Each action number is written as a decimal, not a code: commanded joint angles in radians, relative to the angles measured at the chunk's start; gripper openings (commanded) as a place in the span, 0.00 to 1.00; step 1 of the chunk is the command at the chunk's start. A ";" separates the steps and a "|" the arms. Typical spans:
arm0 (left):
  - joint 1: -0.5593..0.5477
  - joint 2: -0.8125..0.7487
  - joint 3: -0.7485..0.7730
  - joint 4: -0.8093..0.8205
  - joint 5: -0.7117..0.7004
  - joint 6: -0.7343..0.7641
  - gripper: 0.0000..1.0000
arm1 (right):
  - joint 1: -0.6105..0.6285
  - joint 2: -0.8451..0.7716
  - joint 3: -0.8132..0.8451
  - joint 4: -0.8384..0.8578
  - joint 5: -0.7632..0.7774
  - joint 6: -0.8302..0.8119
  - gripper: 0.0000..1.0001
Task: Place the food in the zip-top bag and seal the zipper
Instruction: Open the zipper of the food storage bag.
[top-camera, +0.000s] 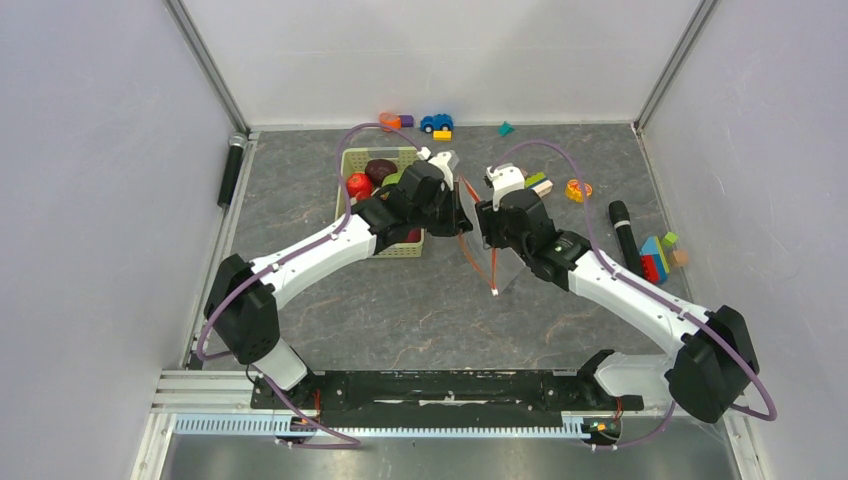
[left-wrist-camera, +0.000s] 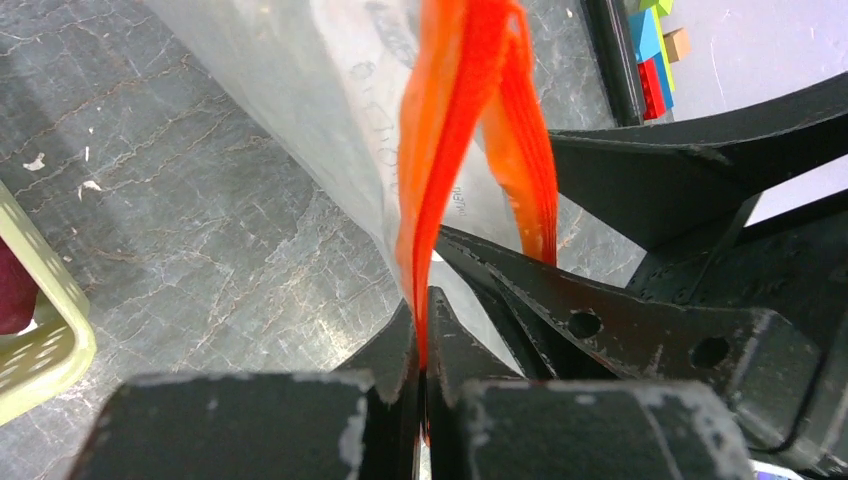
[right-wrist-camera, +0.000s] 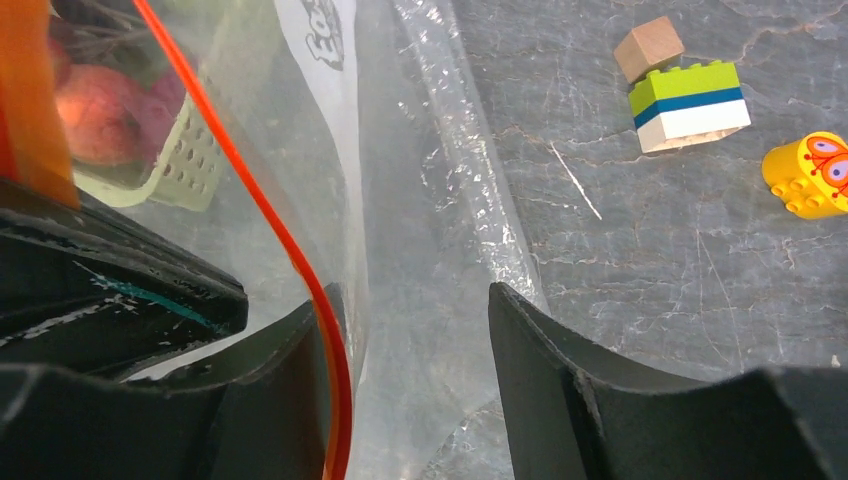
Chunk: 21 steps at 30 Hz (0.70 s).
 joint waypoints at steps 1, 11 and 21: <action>-0.004 -0.018 0.049 0.002 -0.022 -0.040 0.02 | 0.004 -0.015 -0.019 0.058 -0.001 0.024 0.60; -0.002 -0.028 0.027 -0.122 -0.222 0.039 0.02 | -0.001 -0.046 0.057 -0.155 0.269 0.023 0.14; 0.040 0.020 0.006 -0.168 -0.256 0.125 0.02 | -0.159 -0.153 0.126 -0.349 0.183 -0.116 0.01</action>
